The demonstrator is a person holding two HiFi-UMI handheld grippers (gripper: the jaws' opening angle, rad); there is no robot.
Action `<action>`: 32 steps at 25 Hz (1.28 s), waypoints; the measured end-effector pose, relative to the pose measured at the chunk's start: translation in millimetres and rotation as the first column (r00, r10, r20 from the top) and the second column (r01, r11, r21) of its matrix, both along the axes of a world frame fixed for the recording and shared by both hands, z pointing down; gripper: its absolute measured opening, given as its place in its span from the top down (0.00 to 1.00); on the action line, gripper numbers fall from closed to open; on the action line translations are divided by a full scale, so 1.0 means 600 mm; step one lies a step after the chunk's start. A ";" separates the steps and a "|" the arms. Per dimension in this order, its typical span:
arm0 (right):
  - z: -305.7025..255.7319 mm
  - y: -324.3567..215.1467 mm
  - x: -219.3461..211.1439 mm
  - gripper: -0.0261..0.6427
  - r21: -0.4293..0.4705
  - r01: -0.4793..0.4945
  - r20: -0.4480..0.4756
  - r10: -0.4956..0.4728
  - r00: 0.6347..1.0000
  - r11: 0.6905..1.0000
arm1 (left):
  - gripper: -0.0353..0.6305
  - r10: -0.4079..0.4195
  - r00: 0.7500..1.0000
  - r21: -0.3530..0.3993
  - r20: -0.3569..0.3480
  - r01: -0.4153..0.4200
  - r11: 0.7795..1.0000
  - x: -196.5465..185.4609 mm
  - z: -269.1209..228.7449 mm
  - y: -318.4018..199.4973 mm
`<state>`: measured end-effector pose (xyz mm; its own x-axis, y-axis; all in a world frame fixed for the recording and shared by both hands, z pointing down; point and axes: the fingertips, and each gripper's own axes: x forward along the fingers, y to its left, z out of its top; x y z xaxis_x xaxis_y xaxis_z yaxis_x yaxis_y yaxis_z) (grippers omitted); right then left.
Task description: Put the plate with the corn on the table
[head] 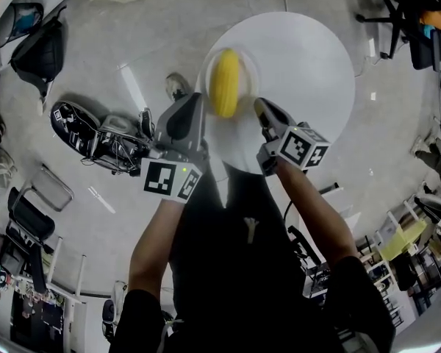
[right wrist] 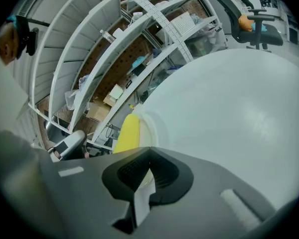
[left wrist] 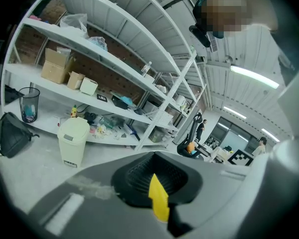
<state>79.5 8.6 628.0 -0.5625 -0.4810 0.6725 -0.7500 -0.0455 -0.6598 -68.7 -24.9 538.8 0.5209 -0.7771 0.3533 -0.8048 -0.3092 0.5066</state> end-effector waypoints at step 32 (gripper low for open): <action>-0.173 -0.007 -0.018 0.95 0.108 0.048 -0.017 -0.046 0.999 0.993 | 0.94 -0.059 0.998 0.099 0.013 0.057 0.993 0.011 -0.187 0.025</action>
<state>69.0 4.5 524.5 -0.5767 -0.5249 0.6260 -0.7593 0.0615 -0.6479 -62.3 -10.0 426.4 0.4687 -0.8372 0.2819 -0.8307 -0.3092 0.4630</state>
